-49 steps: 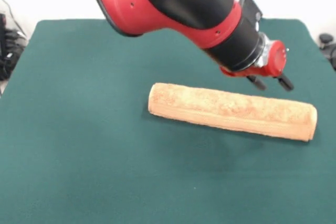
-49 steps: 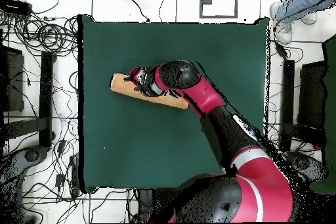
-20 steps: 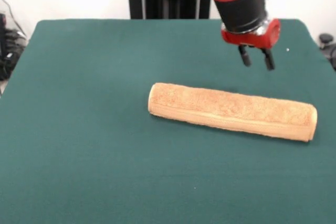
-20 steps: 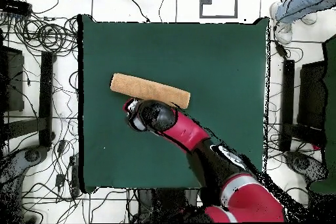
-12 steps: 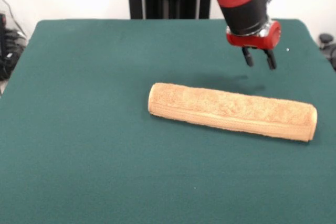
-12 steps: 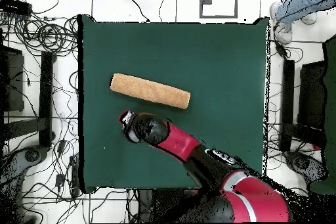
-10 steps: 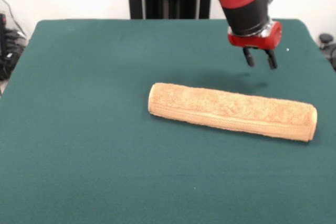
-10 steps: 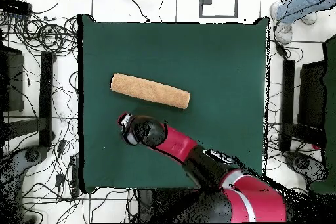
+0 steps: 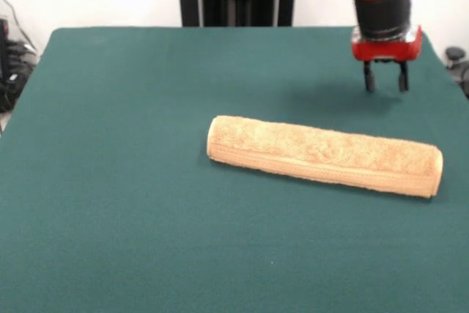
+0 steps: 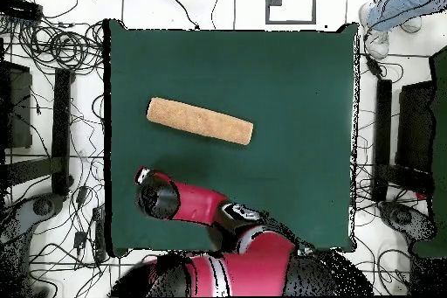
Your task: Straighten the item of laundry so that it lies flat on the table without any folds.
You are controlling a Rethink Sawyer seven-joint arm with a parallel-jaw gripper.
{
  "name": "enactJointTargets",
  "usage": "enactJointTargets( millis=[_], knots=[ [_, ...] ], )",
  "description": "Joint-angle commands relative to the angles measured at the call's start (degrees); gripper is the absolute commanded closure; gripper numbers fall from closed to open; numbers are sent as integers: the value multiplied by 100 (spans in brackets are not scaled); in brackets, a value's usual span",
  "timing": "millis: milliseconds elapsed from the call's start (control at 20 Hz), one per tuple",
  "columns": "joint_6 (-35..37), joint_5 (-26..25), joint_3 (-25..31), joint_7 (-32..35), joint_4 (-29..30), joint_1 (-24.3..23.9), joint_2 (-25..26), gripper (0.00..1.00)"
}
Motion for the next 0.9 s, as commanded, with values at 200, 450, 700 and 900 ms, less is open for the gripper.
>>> enactJointTargets(
  millis=[200, 450, 700, 900],
  knots=[
    [-958, 960, -2132, 1110, 129, 2627, -766, 0],
    [-1115, 1367, -3024, 961, 80, 3615, -910, 0],
    [-2245, 1382, -3346, 1178, 134, 4069, -797, 0],
    [-2963, 1184, -3166, 1555, 197, 4079, -621, 0]
  ],
)
